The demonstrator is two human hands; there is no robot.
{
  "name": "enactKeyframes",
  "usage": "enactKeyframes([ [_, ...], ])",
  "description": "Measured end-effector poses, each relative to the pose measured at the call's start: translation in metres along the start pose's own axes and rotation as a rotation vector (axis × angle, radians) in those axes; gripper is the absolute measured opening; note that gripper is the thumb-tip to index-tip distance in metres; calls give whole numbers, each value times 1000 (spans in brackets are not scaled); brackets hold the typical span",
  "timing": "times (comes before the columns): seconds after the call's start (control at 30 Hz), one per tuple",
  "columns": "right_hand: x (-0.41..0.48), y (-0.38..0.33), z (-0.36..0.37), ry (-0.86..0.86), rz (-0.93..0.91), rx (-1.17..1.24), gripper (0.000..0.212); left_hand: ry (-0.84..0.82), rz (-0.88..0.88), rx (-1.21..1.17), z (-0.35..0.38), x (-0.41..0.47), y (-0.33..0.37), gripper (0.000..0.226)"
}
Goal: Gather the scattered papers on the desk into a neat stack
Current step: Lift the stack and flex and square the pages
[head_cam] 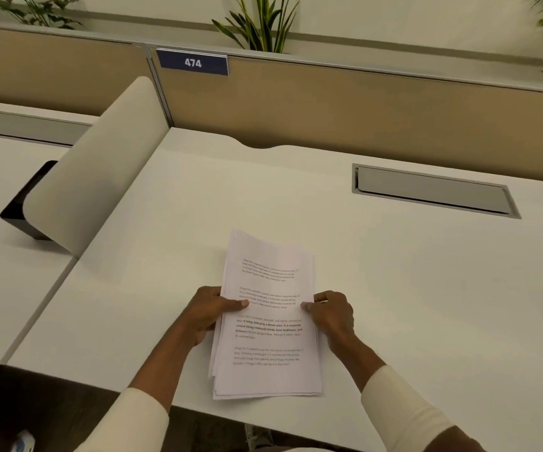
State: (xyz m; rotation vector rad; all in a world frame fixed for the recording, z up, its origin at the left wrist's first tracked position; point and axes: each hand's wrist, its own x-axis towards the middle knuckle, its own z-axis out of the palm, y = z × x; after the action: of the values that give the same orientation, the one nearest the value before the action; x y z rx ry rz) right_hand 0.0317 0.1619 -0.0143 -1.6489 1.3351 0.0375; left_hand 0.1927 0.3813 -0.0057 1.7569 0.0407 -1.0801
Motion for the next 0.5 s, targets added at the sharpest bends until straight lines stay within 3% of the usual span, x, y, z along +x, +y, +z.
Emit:
enactKeyframes([
  [0.17, 11, 30, -40, 2, -7, 25, 35, -148, -47, -30, 43, -2, -12, 41],
  [0.5, 38, 66, -131, -77, -7, 165, 42, -169, 67, -87, 142, -3, 1, 35],
])
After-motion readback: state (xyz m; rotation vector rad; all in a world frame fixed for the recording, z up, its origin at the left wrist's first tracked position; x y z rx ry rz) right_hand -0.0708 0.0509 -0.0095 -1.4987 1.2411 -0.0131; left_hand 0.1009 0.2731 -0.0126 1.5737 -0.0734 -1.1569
